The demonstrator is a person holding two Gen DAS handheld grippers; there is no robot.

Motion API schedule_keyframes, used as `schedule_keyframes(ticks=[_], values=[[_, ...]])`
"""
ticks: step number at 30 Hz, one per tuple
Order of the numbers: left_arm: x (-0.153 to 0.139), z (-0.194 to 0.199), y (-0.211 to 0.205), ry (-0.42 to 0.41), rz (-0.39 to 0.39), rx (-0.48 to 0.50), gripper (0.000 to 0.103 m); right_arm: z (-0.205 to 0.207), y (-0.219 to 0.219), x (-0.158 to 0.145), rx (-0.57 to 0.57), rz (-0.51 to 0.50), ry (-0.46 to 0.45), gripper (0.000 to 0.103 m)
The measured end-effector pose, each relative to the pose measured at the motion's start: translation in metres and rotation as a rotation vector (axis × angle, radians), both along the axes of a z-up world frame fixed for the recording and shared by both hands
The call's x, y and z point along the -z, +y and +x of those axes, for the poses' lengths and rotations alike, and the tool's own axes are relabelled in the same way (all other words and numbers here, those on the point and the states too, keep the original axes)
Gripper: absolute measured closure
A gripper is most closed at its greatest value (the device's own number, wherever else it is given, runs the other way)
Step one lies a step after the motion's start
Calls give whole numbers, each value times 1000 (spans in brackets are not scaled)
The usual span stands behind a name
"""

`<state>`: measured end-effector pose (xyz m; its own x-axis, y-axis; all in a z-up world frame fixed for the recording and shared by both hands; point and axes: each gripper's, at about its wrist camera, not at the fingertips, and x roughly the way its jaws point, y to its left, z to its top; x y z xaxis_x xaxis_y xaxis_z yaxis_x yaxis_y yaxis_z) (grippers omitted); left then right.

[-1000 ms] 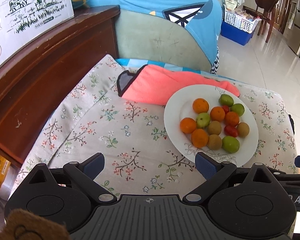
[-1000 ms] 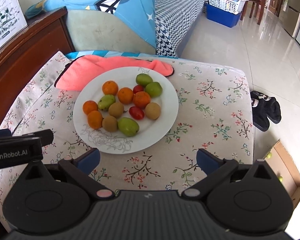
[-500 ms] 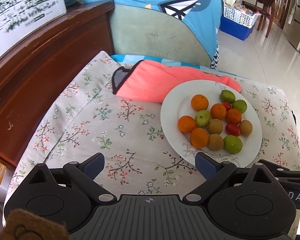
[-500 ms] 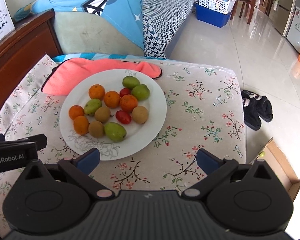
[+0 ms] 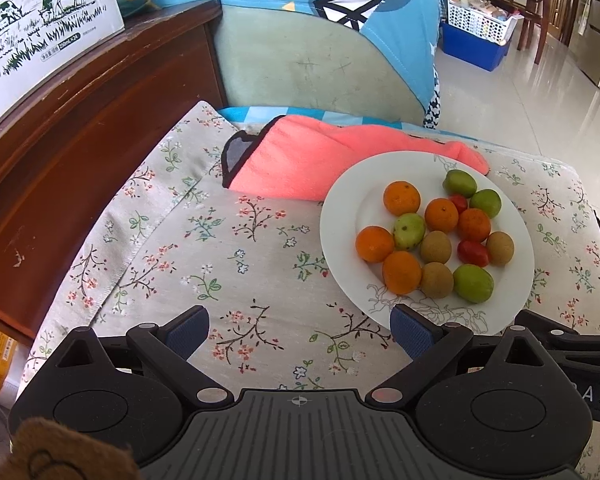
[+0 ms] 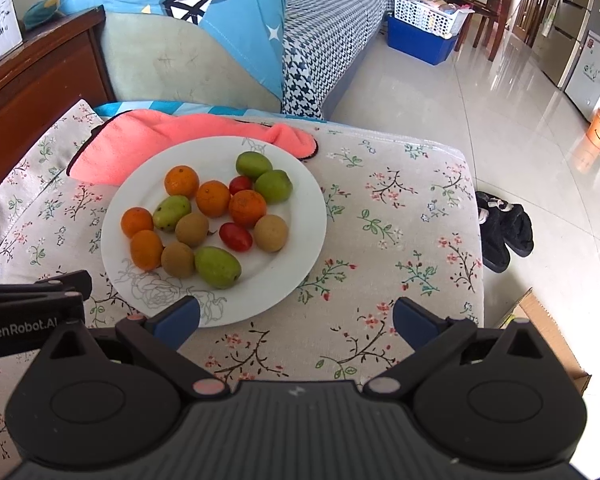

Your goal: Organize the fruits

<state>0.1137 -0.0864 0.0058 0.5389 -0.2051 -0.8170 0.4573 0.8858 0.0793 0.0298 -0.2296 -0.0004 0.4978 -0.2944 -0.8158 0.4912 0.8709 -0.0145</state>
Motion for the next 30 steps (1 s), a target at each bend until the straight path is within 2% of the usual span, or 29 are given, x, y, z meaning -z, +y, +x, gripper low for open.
schedule_keyframes(ticks=[30], values=[[6,2,-2,-11,46,-13,6,6,3,9,-13,-4,15,1]])
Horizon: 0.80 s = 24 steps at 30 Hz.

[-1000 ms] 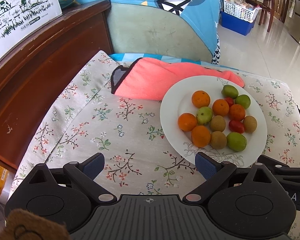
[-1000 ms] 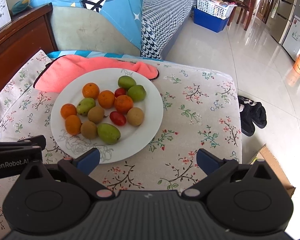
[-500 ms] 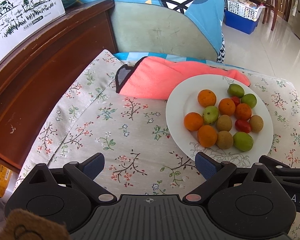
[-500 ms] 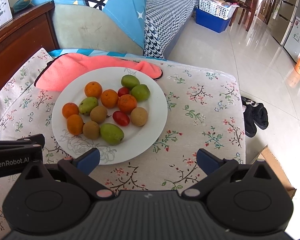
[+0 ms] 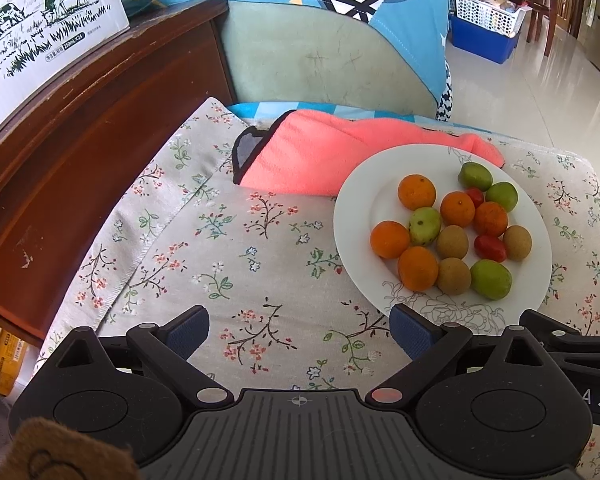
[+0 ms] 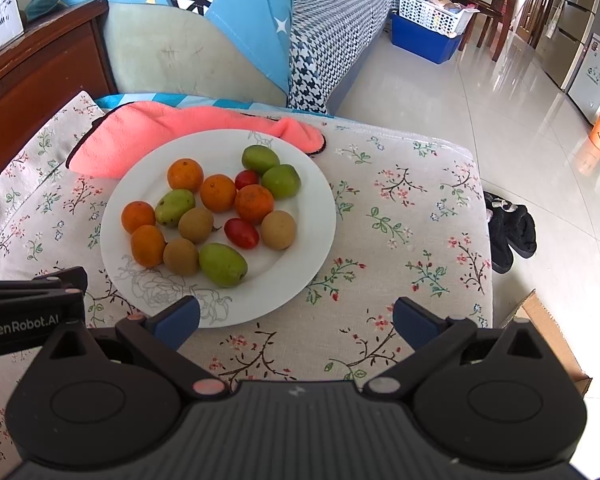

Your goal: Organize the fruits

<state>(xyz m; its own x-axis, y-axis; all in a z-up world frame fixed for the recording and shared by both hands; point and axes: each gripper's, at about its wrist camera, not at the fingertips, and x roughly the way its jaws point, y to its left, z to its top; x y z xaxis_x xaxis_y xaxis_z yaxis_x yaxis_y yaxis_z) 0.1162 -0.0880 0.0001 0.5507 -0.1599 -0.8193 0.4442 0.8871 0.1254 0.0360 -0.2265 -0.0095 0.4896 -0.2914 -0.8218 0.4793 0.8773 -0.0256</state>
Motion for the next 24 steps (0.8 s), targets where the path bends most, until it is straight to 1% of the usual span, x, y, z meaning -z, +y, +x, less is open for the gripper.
schedule_keyframes(ticks=[8,15,24], values=[[1,-1,0,-9,17,2,6,1,1,2,-8,1,2,1],[1,-2,1,-13,22,1,6,1,3,2,-21,-21,-2,1],[0,-2,5,-13,14,-2,6,1,4,1,-39,-14,-35,1]])
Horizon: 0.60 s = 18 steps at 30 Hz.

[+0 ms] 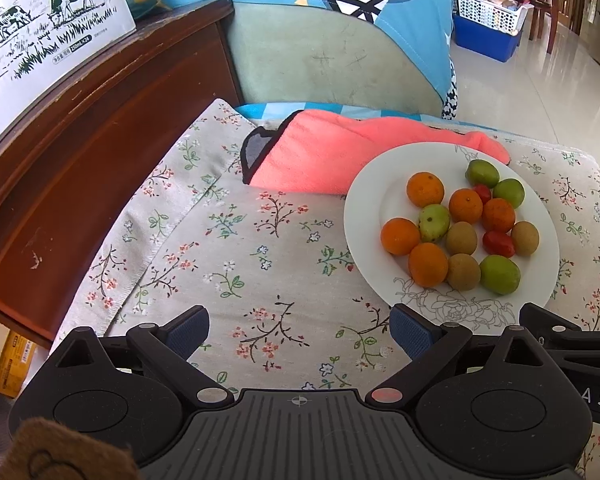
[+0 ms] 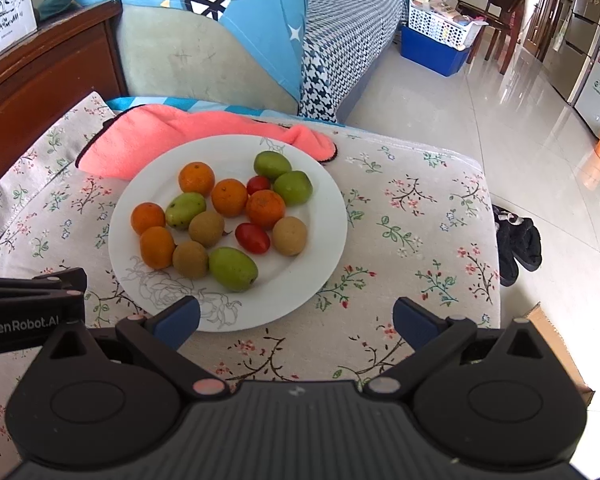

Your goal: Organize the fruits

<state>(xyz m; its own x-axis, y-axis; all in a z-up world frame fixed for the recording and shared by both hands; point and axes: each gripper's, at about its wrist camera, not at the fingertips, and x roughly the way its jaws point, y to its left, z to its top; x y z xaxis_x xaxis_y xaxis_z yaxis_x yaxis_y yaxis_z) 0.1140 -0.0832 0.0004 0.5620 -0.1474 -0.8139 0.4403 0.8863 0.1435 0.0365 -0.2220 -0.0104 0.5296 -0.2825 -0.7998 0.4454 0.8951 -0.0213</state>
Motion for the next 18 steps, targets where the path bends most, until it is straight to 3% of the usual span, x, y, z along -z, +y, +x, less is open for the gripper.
schedule_keyframes(ticks=[11,18], values=[[2,-1,9,27,-23,7,5,-4,5,3,-49,7,-33,1],[3,-7,23,28,-40,24,5,-16,15,8,-152,24,-40,1]])
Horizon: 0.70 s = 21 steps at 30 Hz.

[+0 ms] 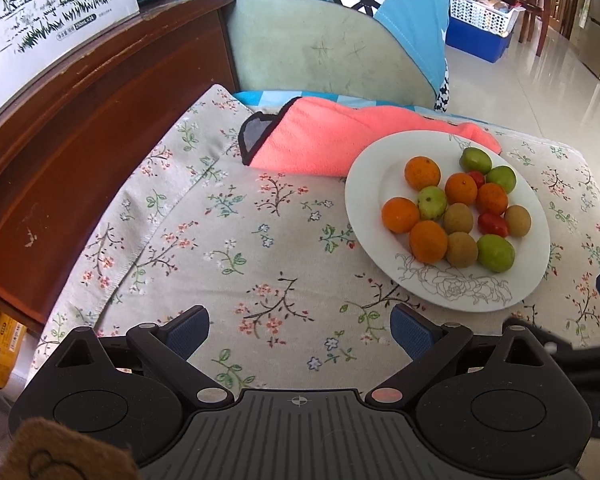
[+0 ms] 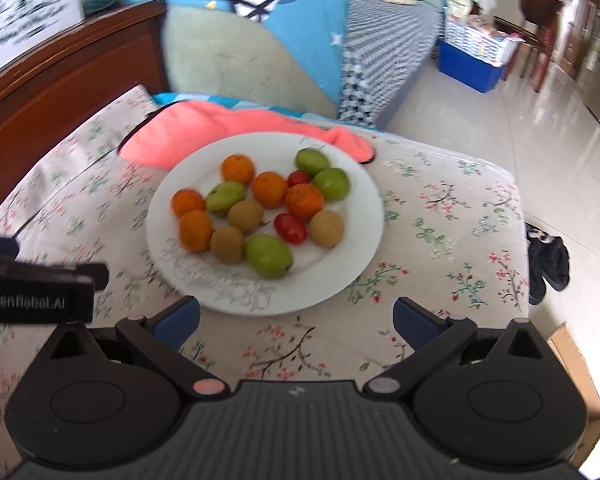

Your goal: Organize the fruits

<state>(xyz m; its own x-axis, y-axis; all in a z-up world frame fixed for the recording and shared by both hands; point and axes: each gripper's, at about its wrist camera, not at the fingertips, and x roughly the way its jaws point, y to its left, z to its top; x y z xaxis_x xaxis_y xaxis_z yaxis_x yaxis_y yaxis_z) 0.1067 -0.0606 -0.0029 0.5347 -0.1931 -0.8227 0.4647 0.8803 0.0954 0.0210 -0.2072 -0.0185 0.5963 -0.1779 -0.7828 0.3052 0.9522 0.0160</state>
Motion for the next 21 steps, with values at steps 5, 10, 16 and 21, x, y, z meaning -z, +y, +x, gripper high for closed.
schedule_keyframes(ticks=[5,10,16,21], values=[[-2,-1,15,-17,2,-16,5,-21,21,6,-109,4,-35,1],[-1,-7,29,-17,-4,-26,5,-38,49,12,-212,9,-67,1],[1,-16,47,1,-20,-40,5,-45,71,26,-261,16,-76,1],[3,-18,57,14,-33,-55,5,-46,81,45,-270,-8,-69,1]])
